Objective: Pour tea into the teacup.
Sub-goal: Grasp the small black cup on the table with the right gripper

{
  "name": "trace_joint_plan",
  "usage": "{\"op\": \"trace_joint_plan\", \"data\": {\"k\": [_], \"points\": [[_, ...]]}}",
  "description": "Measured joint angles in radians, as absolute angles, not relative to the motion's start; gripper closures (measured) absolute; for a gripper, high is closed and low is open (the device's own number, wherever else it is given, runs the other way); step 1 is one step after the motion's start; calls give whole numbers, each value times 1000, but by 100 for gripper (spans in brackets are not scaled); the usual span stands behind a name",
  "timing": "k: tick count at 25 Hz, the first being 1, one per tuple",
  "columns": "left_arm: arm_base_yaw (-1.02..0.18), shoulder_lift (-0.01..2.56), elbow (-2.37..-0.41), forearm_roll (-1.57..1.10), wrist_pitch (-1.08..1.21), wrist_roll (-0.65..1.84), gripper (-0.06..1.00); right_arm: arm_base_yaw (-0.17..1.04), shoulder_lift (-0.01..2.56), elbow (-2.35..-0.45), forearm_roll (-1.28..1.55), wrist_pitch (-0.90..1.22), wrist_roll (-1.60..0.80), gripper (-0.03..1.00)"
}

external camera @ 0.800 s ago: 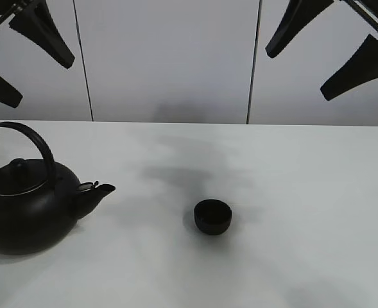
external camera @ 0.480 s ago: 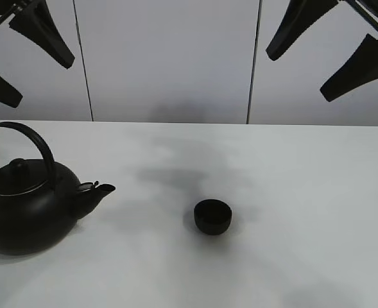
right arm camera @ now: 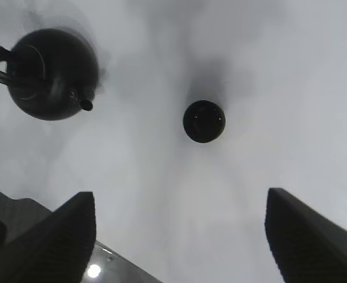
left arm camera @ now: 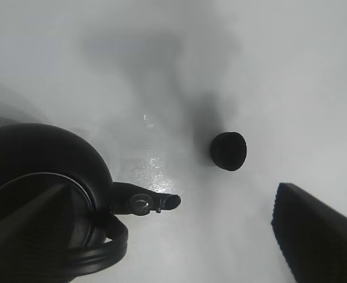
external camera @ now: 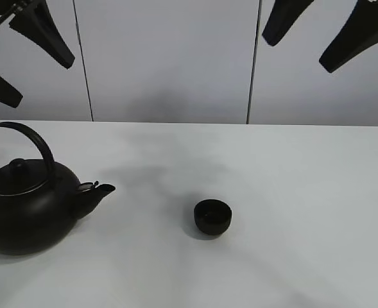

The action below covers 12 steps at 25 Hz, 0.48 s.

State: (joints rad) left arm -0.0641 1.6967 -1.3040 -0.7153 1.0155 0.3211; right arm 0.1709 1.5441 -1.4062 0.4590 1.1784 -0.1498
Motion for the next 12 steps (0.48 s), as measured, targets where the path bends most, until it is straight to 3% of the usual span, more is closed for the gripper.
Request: {"op": "trace_joint_plan", "data": {"k": [7,12], "points": [[-64,1697,-1304,-715,1015,321,29,439,1622,-1445,121,1180,8,42],[-64,1697,-1304,-715,1015,321,29,518,1753,-1445,66,1145,30,42]]}}
